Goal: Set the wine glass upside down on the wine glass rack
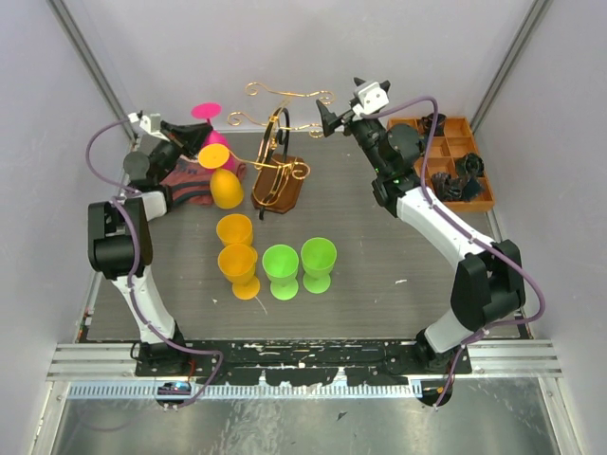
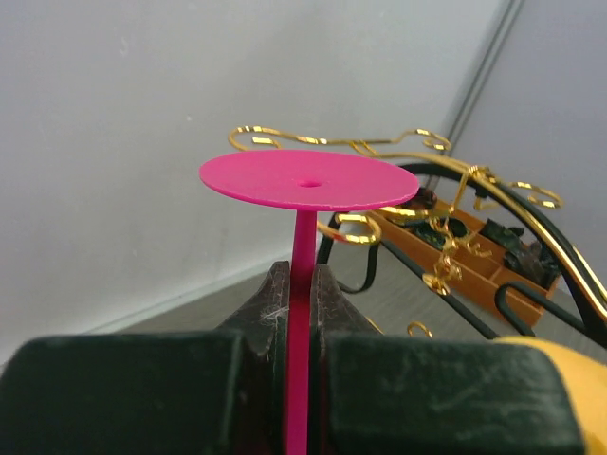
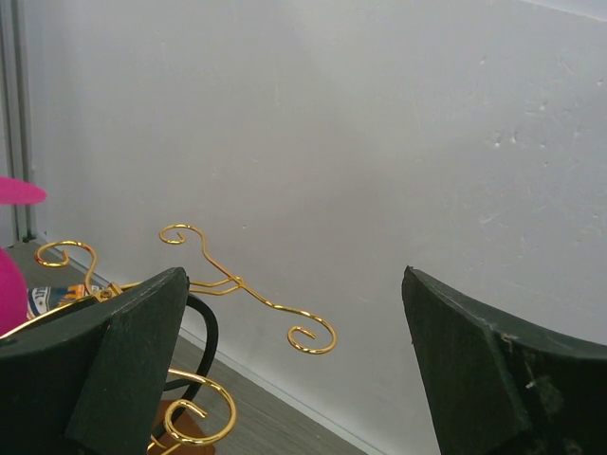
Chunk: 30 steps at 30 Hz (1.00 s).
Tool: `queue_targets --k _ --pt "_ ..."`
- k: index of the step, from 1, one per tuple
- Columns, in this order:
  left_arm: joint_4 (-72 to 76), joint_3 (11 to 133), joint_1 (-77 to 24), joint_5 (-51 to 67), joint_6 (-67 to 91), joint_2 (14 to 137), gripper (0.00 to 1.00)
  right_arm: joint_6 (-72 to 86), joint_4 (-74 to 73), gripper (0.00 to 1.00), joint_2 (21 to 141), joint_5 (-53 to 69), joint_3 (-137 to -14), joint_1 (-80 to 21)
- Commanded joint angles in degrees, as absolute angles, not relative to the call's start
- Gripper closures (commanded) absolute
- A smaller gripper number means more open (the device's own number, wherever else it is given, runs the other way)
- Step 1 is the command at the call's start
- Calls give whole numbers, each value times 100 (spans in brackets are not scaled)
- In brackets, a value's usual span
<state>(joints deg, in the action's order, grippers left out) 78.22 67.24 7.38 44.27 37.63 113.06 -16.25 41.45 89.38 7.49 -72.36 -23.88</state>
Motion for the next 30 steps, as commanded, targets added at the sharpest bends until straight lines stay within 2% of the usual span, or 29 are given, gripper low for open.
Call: queue_targets --k 1,8,16,30 --pt "8192 6359 644 4720 3518 11049 100 -1625 4348 0 8931 843 -7415 -2317" --pt "7972 6152 330 4820 3070 11029 100 -1640 4351 0 9033 946 -7494 -2250" --pt "7693 6473 -146 4910 2773 11283 100 -1635 4346 0 9105 938 -7523 -2202" --pt "7458 6927 -264 4230 2472 11725 100 -1618 4264 0 9149 1008 -7510 -2174"
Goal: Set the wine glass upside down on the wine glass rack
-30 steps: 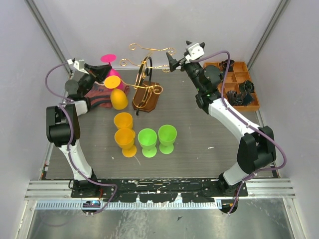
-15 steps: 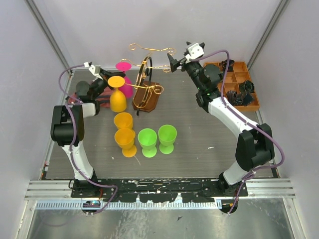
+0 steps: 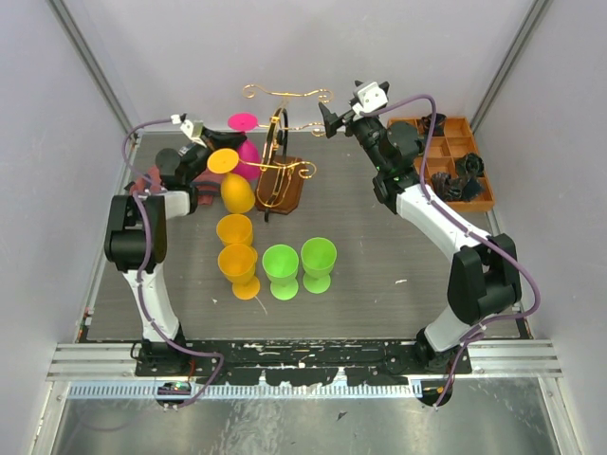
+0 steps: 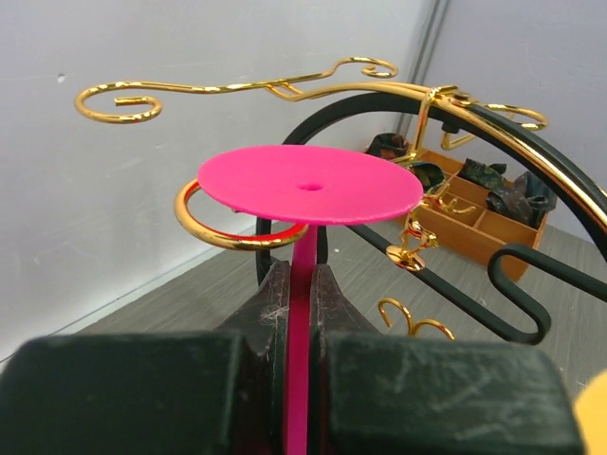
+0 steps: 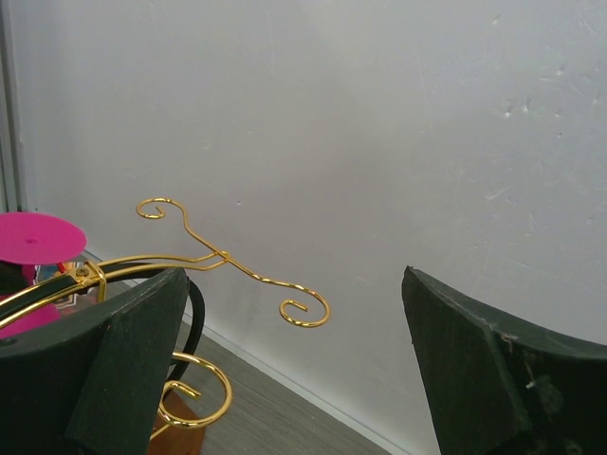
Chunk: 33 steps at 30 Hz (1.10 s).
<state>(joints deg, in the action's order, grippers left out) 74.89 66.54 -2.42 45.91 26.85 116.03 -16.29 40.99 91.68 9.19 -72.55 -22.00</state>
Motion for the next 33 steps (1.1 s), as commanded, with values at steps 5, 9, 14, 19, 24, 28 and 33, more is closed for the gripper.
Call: queue_targets --k 5,9,14,19,24,28,33 --pt "7431 6961 -264 3599 2322 11820 100 -1582 4263 0 9140 1018 -7459 -2178" --pt "7514 6833 -257 3180 2120 11804 100 -1578 4263 0 9141 1027 -7462 -2178" --pt "7726 6450 -224 2881 1943 11622 100 -1582 4237 0 9179 1036 -7494 -2161" --pt "7961 6102 -186 2834 1912 11433 100 -1591 4192 0 9257 1060 -7569 -2157" --pt "7928 5958 -189 3038 1903 11252 100 -1582 4192 0 9323 1084 -7593 -2152" --pt "7728 5907 -200 3399 1789 11130 99 -1582 4192 0 9384 1102 -7601 -2140" --pt "7412 5914 -285 3584 1591 11101 91 -1539 4218 0 9454 1111 -7610 -2110"
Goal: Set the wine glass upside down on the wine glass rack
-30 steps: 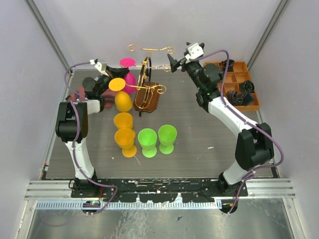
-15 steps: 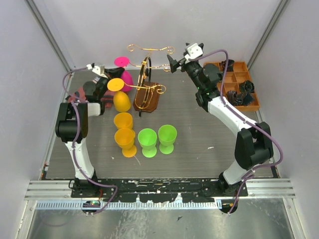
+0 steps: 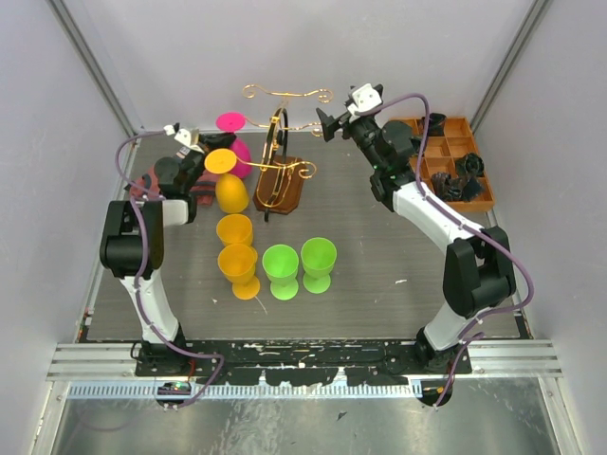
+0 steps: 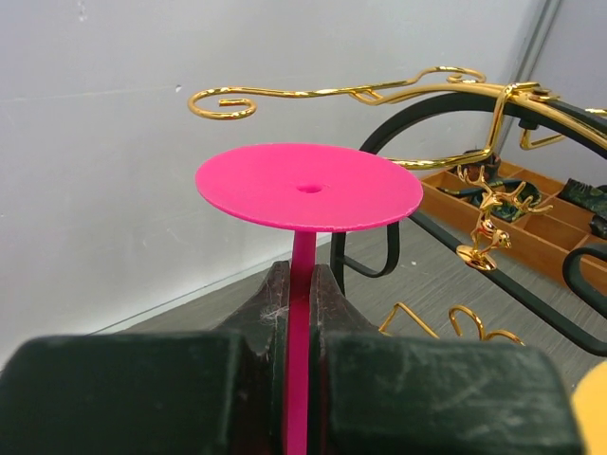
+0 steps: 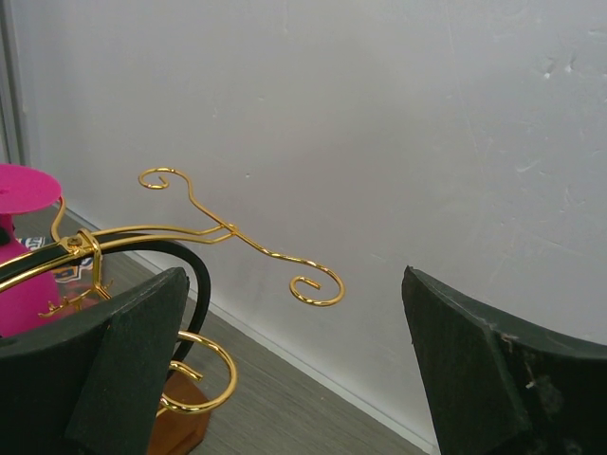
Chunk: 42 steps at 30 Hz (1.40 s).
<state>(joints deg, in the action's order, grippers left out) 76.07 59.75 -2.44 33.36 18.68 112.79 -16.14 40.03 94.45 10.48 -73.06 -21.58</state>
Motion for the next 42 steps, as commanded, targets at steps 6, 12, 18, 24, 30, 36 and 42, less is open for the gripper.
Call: queue_targets --k 6,12,18,24,30,36,42 --pt "7316 5844 -293 3521 1499 11078 46 -1468 4219 0 9499 1141 -7582 -2091" --pt "7058 5629 -117 3235 1346 10963 37 -1412 4201 0 9516 1136 -7555 -2048" --pt "7161 5375 341 2877 1676 10851 32 -1302 4037 0 9540 1072 -7628 -1990" --pt "6781 5258 669 2562 1567 10541 31 -1062 3213 0 9185 656 -7601 -1927" --pt "5785 5324 739 1863 984 9941 28 -575 1539 0 8540 185 -7627 -1916" --pt "4944 5949 738 1548 860 9392 28 -131 -148 0 7879 353 -7609 -1911" --pt "4623 6958 483 1814 846 9141 28 -244 -2506 1 7854 1432 -8352 -1917"
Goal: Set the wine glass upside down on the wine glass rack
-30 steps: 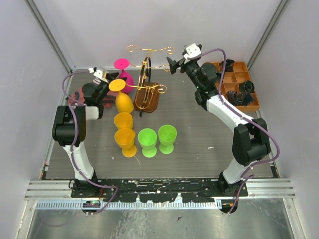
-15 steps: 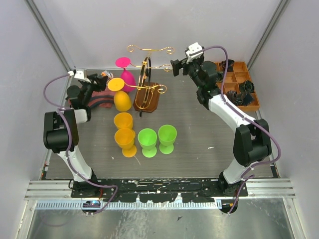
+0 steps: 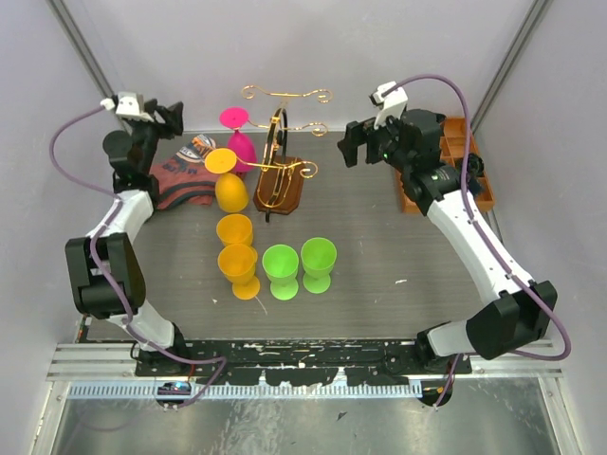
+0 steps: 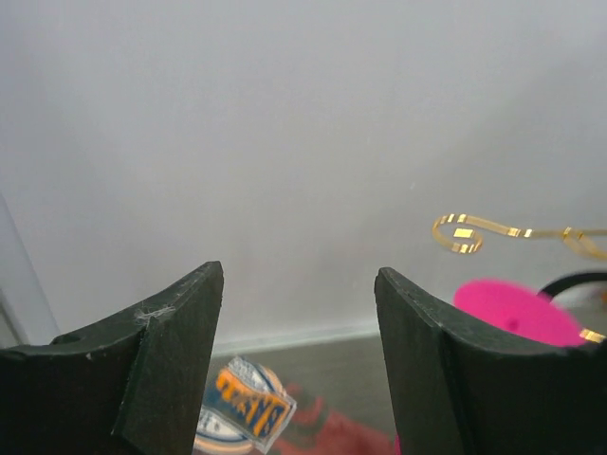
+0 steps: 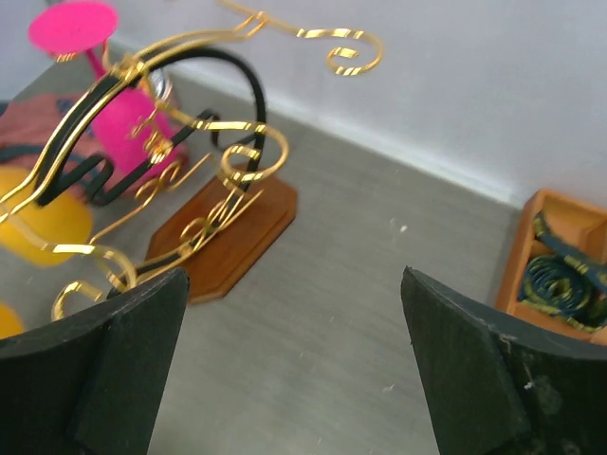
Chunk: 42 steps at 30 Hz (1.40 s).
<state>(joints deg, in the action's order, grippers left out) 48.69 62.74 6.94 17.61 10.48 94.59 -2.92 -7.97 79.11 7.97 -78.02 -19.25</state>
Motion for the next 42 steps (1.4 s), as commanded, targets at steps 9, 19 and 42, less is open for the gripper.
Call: queue_targets --k 9,19,42 --pt "2625 9092 -586 1778 -165 9386 24 -246 -4045 3 7449 1951 -7890 -2127" --pt "2190 9533 -979 1671 -307 9438 21 -22 -4268 8 7231 2308 -7144 -2379" --pt "1617 9500 -982 1318 -607 9289 22 -481 -4319 67 8171 1509 -7275 -3467"
